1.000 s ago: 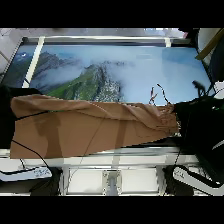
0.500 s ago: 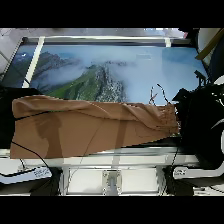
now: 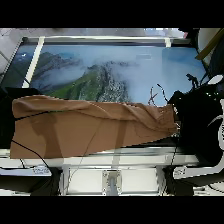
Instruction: Fold the clothes and pants, and hang the long-sleeved shirts on hangers.
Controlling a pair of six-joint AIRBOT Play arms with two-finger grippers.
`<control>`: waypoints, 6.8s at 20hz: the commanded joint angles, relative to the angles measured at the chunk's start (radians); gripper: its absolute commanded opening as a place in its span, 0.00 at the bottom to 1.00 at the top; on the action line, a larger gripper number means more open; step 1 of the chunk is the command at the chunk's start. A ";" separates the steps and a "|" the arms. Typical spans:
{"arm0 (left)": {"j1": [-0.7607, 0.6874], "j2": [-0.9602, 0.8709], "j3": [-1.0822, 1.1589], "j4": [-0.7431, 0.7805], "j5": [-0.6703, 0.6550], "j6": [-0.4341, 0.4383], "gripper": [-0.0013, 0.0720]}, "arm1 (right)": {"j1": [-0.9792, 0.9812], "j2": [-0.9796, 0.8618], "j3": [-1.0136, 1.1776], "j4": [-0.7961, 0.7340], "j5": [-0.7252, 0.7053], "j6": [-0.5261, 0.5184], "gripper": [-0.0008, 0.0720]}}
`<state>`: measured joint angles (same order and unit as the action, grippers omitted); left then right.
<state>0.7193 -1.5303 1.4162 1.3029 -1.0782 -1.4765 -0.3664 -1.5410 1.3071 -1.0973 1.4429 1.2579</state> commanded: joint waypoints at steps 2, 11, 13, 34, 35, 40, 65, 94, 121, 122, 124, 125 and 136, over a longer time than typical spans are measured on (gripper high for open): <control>0.042 -0.106 0.043 -0.153 -0.008 0.098 0.85 | 0.046 -0.002 0.001 0.001 0.021 0.050 0.63; 0.043 -0.319 0.195 -0.399 -0.212 0.277 0.31 | 0.070 -0.002 0.001 0.000 0.034 0.126 0.63; 0.044 -0.316 0.196 -0.399 -0.254 0.346 0.03 | 0.070 -0.002 0.001 0.000 0.024 0.126 0.63; 0.018 -0.210 0.222 -0.466 -0.260 0.313 0.03 | 0.037 0.009 0.002 0.032 -0.079 0.004 0.05; 0.011 -0.201 0.239 -0.477 -0.224 0.313 0.03 | 0.037 0.024 0.012 0.036 -0.108 0.005 0.05; -0.001 -0.129 0.349 -0.496 -0.042 0.286 0.03 | 0.013 0.130 0.180 -0.023 -0.213 0.016 0.05; -0.209 -0.264 0.349 -0.277 0.057 0.213 0.82 | 0.071 -0.182 0.249 -0.010 -0.793 0.363 0.54; -0.159 -0.336 0.227 -0.298 0.122 0.116 0.68 | 0.098 0.038 0.151 -0.114 -0.316 0.076 0.54; -0.132 -0.147 0.414 -0.041 -0.383 0.586 0.03 | -0.007 0.088 0.119 -0.141 -0.075 0.090 0.53; -0.125 -0.146 0.371 0.026 -0.369 0.539 0.03 | -0.007 0.088 0.108 -0.142 -0.074 0.090 0.53; -0.119 -0.146 0.316 0.174 -0.301 0.406 0.03 | -0.007 0.088 0.095 -0.143 -0.073 0.090 0.53; -0.119 -0.146 0.307 0.235 -0.266 0.351 0.03 | -0.007 0.088 0.095 -0.143 -0.074 0.090 0.53; -0.132 -0.010 0.247 0.177 -0.343 0.044 0.99 | -0.043 0.220 0.063 -0.119 -0.099 0.006 0.54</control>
<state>0.5766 -1.6123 1.7073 1.4910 -1.3437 -1.3758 -0.3870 -1.3880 1.3930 -1.1992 1.3331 1.3060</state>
